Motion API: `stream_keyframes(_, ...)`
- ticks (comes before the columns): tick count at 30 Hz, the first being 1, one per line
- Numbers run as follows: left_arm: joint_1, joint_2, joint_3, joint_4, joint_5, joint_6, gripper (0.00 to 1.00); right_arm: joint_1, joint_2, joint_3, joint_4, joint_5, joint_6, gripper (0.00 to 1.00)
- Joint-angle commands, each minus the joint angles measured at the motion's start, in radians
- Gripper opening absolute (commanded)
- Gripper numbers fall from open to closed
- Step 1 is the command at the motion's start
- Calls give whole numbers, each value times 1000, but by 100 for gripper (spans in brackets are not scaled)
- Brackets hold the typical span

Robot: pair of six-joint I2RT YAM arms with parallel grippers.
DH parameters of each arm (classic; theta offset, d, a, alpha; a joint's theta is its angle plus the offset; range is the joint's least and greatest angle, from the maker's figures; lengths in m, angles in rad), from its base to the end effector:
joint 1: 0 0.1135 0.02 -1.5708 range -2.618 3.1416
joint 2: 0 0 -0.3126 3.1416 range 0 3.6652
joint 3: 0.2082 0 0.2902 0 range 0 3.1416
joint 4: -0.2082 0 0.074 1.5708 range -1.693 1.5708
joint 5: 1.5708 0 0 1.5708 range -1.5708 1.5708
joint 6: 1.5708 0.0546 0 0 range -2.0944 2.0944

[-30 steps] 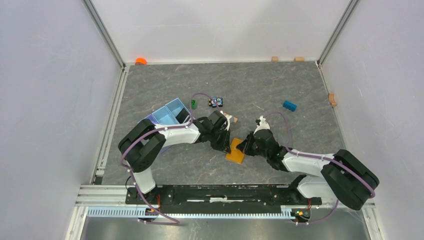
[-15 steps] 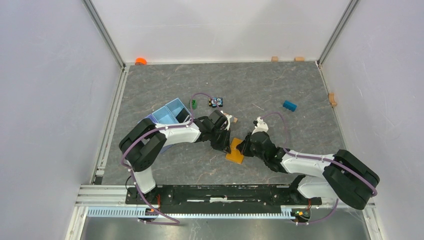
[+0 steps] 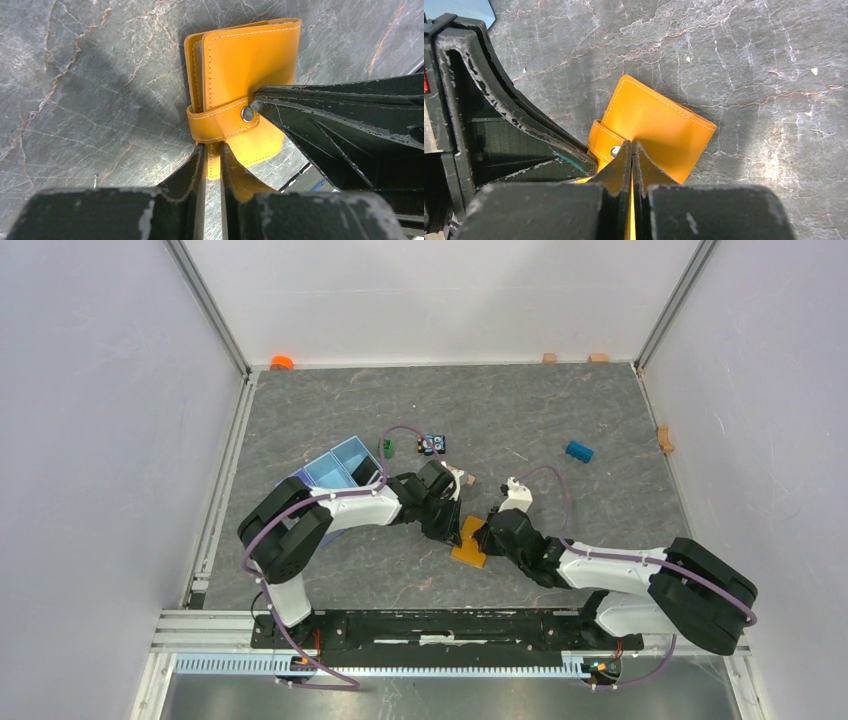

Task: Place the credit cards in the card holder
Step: Close the card holder at the center of the board.

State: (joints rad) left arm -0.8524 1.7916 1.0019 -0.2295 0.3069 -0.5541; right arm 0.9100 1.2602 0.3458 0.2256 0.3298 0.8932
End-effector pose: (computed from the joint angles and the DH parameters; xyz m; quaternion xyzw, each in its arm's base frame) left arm 0.2489 -0.3098 0.1518 0.1825 0.9342 -0.2862 0.1102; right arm 0.1626 0.1804 0.1429 0.0626 0.8926 0.2381 0.3776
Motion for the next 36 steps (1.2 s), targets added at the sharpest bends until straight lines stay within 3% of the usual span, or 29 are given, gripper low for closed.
stream_keyframes(1, -5, -5, -39, -29, -111, 8, 8, 24, 44, -26, -224, 32, -32, 0)
stream_keyframes(5, -5, -68, -26, -16, -91, 7, 13, 30, 54, -26, -224, 35, -28, 0)
stream_keyframes(12, -5, -117, -7, 33, -78, 3, 14, 36, 68, -23, -221, 37, -28, 0)
stream_keyframes(36, -29, -14, 11, 156, -94, -57, 20, 44, 80, -25, -213, 39, -23, 0)
